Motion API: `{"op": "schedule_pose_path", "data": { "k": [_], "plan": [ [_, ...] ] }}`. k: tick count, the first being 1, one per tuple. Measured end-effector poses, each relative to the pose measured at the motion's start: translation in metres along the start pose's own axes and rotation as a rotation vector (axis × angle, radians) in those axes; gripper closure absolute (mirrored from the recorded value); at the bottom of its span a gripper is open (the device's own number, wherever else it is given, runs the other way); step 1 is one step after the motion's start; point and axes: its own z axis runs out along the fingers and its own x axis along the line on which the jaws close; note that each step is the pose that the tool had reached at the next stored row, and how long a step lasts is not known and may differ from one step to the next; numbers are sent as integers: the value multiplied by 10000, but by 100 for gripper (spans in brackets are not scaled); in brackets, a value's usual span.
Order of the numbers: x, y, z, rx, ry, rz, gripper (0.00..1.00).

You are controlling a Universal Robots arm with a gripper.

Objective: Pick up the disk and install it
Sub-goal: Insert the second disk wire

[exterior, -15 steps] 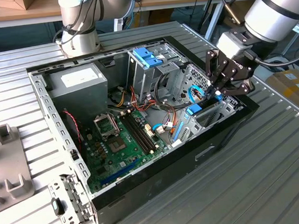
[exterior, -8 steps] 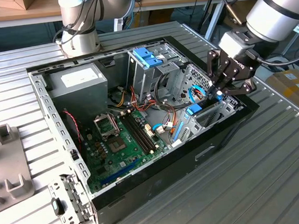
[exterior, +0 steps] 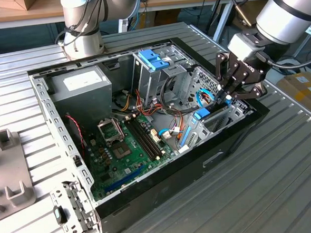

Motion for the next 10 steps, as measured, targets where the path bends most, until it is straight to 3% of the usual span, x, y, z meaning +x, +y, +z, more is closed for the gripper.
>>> {"op": "schedule_pose_path", "data": {
  "k": [2, 6, 7, 8, 10],
  "plan": [
    [-1, 19, -2, 2, -38, -2, 84],
    [1, 29, -1, 10, -220, -8, 84],
    [11, 30, -2, 13, -375, -13, 84],
    [27, 30, -2, 14, -482, -17, 84],
    [37, 30, -2, 14, -482, -17, 84]
  ]
}}
